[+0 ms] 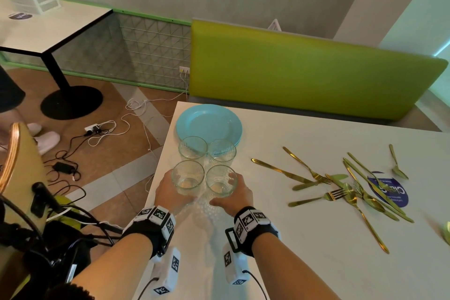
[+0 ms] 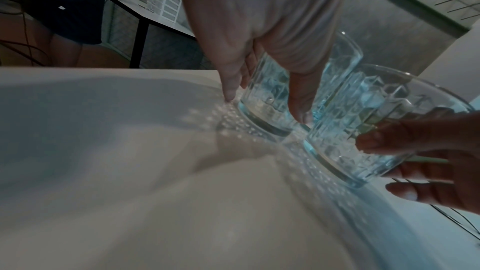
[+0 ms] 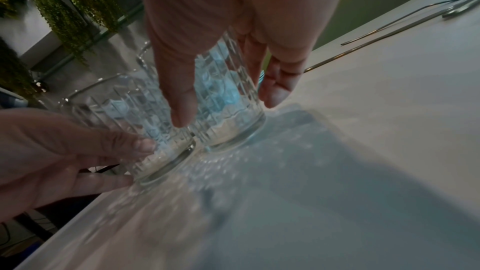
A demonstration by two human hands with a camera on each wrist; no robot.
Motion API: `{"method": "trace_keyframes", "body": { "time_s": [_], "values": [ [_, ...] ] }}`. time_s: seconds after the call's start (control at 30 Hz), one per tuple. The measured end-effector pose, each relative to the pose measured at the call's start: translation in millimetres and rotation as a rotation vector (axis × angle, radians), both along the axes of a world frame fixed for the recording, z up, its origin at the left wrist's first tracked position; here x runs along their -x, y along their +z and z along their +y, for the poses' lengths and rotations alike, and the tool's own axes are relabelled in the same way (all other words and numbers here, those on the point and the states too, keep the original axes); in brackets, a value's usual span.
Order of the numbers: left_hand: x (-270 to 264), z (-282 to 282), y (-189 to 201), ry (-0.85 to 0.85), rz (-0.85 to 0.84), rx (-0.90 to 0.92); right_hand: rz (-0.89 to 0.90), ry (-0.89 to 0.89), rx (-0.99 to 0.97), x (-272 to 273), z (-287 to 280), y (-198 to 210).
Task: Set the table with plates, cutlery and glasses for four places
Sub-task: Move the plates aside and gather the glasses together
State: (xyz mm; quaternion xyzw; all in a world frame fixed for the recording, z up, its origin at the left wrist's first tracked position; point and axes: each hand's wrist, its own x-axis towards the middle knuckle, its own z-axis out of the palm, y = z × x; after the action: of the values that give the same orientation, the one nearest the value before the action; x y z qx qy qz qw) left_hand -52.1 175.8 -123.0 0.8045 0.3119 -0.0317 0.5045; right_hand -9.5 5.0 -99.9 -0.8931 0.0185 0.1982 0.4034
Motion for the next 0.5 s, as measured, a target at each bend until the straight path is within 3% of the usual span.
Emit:
{"method": "trace_keyframes", "body": {
  "time_s": [0.1, 0.3, 0.5],
  "values": [
    [-4, 4, -15, 0.002, 0.020, 0.009, 0.010, -0.008, -0.009, -2, 0, 0],
    [9, -10, 17, 0.065, -0.049, 0.005, 0.051, -0.012, -0.016, -4, -2, 3],
    [24, -23, 41, -0.002, -0.207, -0.185, 0.108, -0.014, 0.011, -3, -12, 11]
  ]
}}
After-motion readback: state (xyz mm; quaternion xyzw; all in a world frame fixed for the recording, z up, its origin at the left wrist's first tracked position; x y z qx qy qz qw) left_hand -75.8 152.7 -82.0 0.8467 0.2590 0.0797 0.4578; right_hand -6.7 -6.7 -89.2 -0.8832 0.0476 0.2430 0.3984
